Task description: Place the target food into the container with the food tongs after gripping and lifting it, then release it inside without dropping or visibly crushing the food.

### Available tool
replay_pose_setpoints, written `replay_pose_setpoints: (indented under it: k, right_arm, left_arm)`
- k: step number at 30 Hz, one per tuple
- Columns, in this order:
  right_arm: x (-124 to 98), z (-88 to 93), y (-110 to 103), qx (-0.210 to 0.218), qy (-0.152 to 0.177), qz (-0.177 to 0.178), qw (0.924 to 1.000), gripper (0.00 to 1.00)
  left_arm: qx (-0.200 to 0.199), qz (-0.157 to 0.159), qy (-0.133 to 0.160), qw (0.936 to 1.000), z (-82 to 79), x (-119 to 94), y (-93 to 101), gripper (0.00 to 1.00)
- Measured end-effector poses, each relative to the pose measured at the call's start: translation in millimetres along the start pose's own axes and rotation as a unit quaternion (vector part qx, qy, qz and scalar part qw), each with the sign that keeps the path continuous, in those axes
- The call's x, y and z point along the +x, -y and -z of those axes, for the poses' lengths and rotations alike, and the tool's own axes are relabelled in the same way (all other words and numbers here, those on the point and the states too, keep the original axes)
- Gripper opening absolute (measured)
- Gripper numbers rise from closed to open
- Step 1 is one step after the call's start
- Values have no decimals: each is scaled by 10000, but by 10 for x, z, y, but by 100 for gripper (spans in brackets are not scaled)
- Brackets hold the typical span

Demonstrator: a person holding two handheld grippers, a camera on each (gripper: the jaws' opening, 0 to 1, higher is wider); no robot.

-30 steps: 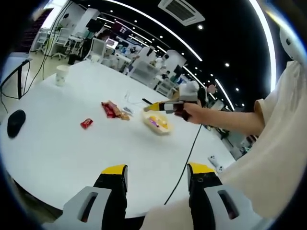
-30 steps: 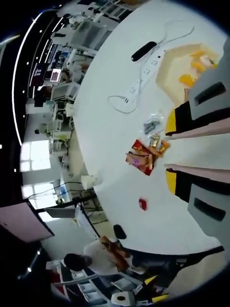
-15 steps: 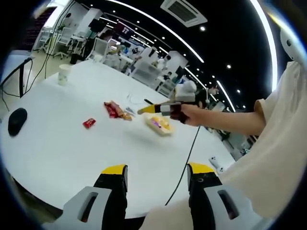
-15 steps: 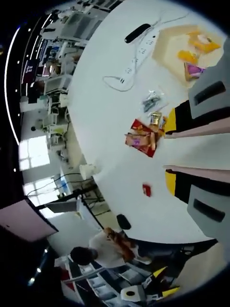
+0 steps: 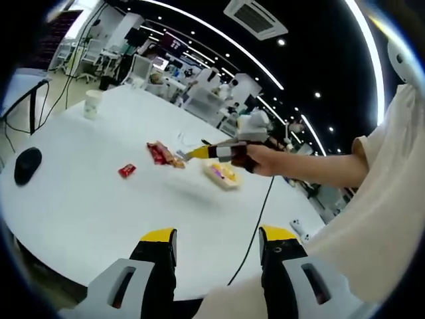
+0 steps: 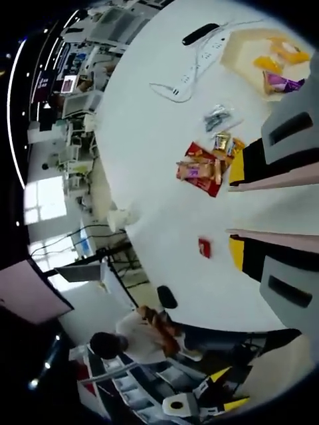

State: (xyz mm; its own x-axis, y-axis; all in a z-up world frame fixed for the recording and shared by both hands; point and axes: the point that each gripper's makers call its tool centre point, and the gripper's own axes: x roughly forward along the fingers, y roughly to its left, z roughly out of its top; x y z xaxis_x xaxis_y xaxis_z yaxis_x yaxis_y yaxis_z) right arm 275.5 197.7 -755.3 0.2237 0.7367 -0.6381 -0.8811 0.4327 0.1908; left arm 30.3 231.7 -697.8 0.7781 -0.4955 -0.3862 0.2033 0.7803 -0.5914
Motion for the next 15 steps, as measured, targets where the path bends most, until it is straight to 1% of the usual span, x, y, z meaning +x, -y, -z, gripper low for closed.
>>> replay_pose_setpoints:
  k: [1,3,5,8,12,15]
  right_arm:
    - [9,-4,-14,-17,-9,-5,10000,28]
    - [23,-22,-33,-222,-43,22,9997,28]
    - [91,-48,24,-351,-76,11,9994,28]
    - [145,-88,60,-423,-80,36,9991,28]
    - [216,-149,28,-531,-116,59,9985,28]
    - [298,-167,-42,-646,-189,-41,9977,28]
  left_arm:
    - [-4,-6,6,10000,-2,-6,-2,49]
    - [-4,-17,20,10000,-9,-17,-6,49]
    - [-1,-28,44,10000,-19,-32,-12,49]
    - [-7,-57,80,10000,-30,-75,-26,49]
    - [-91,-129,136,9998,-5,-143,-87,49]
    - [-146,-176,130,9997,29,-173,-137,49]
